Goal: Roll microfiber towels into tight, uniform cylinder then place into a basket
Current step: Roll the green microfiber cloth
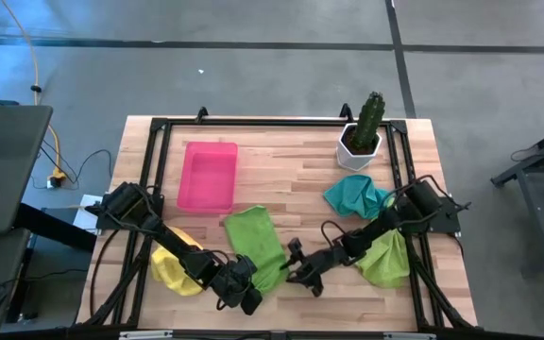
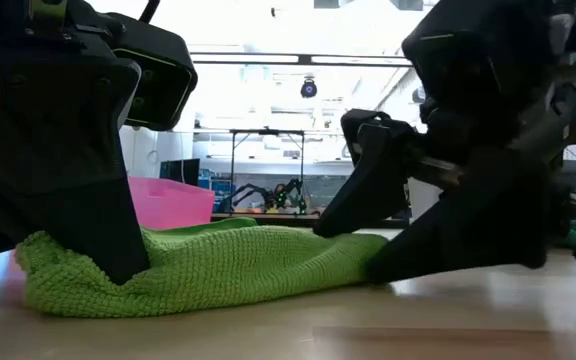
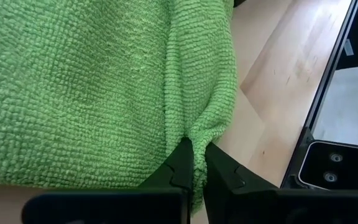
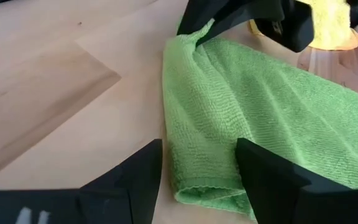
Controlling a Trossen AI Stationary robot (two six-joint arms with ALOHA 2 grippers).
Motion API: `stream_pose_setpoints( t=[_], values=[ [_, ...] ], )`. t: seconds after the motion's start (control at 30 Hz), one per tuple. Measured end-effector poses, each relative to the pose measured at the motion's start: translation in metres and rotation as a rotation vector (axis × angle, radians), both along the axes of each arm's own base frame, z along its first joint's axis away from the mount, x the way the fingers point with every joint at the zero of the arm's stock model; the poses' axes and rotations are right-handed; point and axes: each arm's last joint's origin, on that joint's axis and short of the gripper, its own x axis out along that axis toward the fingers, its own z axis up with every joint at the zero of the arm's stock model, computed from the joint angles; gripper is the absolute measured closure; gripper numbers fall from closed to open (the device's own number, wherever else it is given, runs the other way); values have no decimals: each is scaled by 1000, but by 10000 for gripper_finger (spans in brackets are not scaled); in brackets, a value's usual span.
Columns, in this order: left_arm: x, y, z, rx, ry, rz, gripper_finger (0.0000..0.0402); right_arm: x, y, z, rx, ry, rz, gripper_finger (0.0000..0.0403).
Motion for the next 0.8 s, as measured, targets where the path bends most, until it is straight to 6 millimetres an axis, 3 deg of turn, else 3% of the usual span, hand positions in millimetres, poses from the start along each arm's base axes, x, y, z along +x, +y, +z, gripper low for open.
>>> stream_pose_setpoints(
  t=[0.33, 0.7, 0.8],
  values=[
    [2, -1, 1, -10, -33, -17, 394, 0, -2, -4, 55, 56, -46, 223],
    [7, 1, 2, -27, -55, -46, 394, -1, -7, -8, 225, 184, -155, 389],
    [8, 3, 2, -4, -59, -73, 387, -2, -7, -9, 295, 229, -160, 390]
  ],
)
